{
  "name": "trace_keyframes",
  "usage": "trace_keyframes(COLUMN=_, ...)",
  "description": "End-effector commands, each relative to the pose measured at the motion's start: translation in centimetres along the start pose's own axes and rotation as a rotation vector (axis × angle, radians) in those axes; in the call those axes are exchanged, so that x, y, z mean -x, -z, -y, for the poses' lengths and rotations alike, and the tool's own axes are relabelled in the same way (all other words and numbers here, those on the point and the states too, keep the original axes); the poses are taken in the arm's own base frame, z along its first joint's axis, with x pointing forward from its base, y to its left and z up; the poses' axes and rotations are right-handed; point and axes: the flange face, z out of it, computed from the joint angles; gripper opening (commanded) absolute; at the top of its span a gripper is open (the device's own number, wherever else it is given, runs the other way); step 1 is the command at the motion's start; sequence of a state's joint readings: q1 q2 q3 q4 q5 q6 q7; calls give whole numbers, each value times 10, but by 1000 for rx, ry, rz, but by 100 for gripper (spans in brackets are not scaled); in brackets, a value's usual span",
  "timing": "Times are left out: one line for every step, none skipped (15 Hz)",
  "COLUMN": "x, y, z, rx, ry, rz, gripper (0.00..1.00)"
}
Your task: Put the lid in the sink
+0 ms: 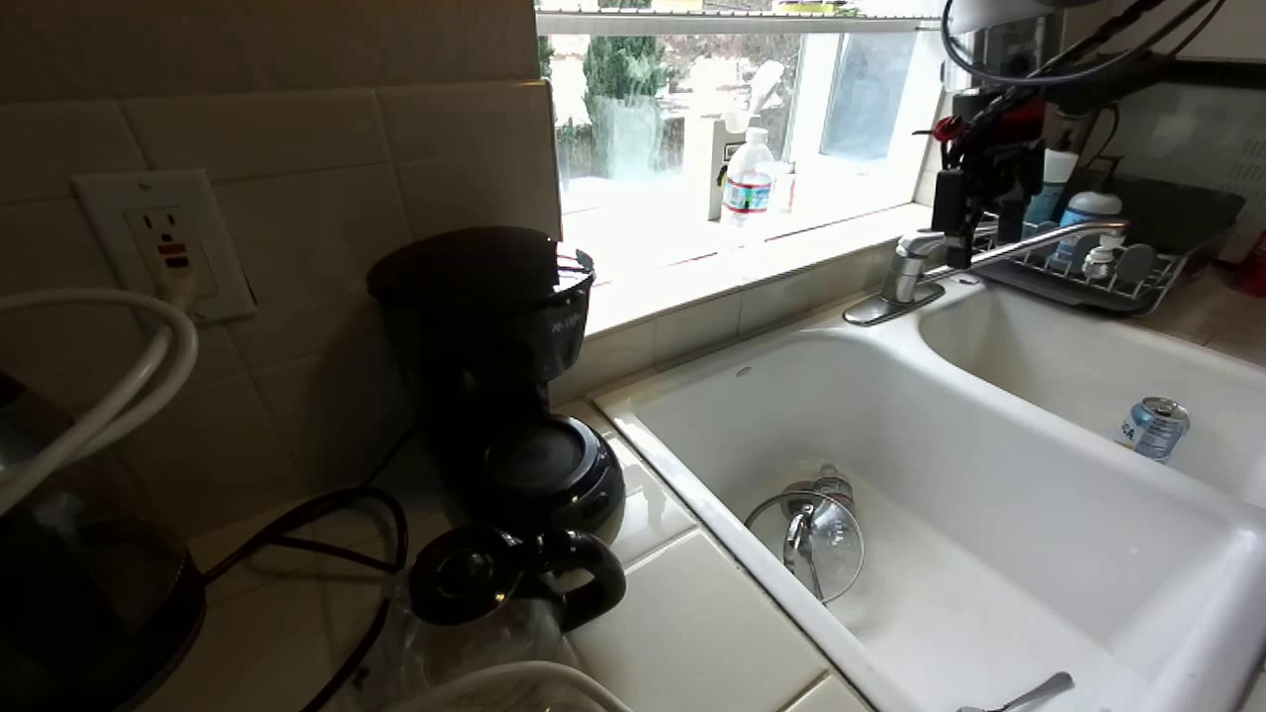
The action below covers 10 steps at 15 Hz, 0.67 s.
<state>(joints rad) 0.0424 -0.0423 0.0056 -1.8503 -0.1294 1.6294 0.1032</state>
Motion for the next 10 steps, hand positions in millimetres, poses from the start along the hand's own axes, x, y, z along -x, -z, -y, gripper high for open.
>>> trace_keyframes(x=25, y=19, z=-14, rx=-48, ry=128, rz=-143, gripper=100)
trace_keyframes(x=27, y=22, z=-15, rx=-78, ry=171, rz=-165, gripper=100)
trace_keyframes(x=30, y=25, z=-16, rx=-106, ry=211, rz=-188, gripper=100)
trace_keyframes(x=31, y=24, z=-17, rx=-143, ry=255, rz=-192, gripper=100)
trace_keyframes(x=21, y=29, z=-15, rx=-87, ry=189, rz=-160, gripper=100)
trace_keyframes(x=23, y=31, z=-16, rx=-94, ry=198, rz=-166, gripper=100)
trace_keyframes(x=23, y=32, z=-17, rx=-93, ry=196, rz=-167, gripper=100)
trace_keyframes(x=22, y=31, z=-16, rx=-93, ry=195, rz=-166, gripper=100)
trace_keyframes(x=21, y=30, z=-16, rx=-93, ry=196, rz=-164, gripper=100)
trace_keyframes(x=21, y=29, z=-16, rx=-93, ry=196, rz=-162, gripper=100)
